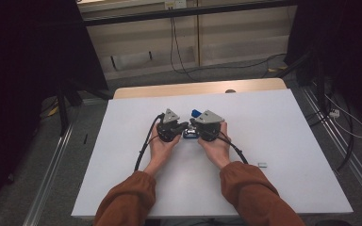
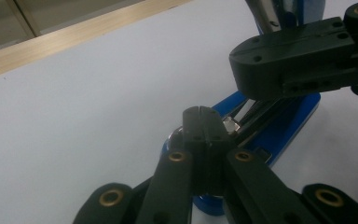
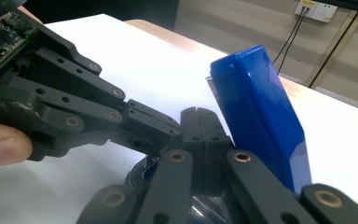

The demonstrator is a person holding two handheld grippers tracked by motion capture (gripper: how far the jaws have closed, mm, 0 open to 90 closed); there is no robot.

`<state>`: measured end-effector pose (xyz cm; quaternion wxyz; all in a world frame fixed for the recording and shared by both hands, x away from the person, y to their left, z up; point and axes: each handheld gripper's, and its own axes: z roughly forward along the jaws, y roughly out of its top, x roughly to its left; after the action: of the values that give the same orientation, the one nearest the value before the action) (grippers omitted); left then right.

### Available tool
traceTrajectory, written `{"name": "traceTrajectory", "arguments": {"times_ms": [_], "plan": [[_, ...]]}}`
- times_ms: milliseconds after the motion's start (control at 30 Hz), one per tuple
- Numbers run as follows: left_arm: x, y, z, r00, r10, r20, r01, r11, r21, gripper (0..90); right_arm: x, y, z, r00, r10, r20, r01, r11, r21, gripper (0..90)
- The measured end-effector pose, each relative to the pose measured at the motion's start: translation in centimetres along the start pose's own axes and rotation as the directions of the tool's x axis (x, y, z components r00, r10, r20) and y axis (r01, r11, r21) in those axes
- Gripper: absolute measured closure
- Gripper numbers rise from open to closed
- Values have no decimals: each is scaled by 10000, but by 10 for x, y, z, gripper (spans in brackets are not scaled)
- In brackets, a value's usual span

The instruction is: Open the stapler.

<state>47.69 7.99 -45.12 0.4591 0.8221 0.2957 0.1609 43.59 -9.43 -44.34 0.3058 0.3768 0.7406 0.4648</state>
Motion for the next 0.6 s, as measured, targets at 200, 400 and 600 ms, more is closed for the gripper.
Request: {"name": "traceTrajectory", "arguments": {"times_ms": [200,400,600], "plan": [[0,0,0,10000,-32,1,32,10000,-4,900,-2,1,-2,9999,-66,139,66,10000,-23,900],[0,0,0,10000,-7,-5,7,10000,1,900,-5,3,-6,9997,-109,233,109,9999,-2,900],[-1,0,0,10000,5,-41,-5,10000,3,900,-4,2,-6,9987,-309,403,311,9995,-36,900]]}}
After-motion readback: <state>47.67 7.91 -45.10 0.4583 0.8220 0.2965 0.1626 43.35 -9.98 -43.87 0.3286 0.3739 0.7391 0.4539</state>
